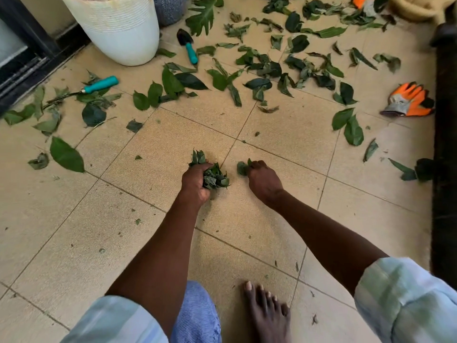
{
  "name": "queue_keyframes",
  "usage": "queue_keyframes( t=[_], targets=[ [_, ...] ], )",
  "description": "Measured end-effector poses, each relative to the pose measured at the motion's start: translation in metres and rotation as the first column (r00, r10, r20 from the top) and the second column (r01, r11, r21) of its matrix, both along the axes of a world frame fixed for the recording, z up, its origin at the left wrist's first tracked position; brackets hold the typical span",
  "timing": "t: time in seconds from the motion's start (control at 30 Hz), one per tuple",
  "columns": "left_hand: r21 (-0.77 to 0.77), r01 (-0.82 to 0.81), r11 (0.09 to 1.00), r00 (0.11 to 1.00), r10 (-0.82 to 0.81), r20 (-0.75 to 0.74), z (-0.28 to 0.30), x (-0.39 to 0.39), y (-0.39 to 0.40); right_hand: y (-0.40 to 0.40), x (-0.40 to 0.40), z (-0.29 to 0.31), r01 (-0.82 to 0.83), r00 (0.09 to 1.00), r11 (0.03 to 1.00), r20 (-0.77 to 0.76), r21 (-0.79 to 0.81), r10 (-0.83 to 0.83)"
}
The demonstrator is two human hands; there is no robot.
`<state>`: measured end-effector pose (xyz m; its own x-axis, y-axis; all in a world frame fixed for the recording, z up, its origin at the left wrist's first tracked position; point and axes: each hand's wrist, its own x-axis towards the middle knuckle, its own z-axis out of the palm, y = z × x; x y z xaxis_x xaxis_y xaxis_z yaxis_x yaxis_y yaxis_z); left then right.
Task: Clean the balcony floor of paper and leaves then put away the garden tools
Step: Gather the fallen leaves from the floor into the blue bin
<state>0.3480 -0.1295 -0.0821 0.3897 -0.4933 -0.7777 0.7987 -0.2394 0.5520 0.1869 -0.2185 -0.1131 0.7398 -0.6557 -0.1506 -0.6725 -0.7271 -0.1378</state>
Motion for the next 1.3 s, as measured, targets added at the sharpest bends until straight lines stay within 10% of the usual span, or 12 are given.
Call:
queue_keyframes(
  t=[0.87, 1.13, 1.3],
  targets=[
    [0.017, 0.069, 0.997, 0.997, -0.070, 0.027, 0.006, -0.006, 0.000, 0.001, -0.025, 0.004, -0.170, 0.986, 0.984, -0.007, -0.052, 0.169],
    [0.028, 0.048, 0.998, 0.999, -0.048, 0.010, -0.003, 0.007, 0.000, -0.053, 0.012, 0.011, 0.255, 0.852, 0.934, 0.398, 0.248, -0.339],
    [0.024, 0.037, 0.999, 0.999, -0.038, 0.026, -0.008, 0.020, -0.001, -0.112, 0.044, 0.016, 0.331, 0.872, 0.909, 0.287, 0.253, -0.397]
  ],
)
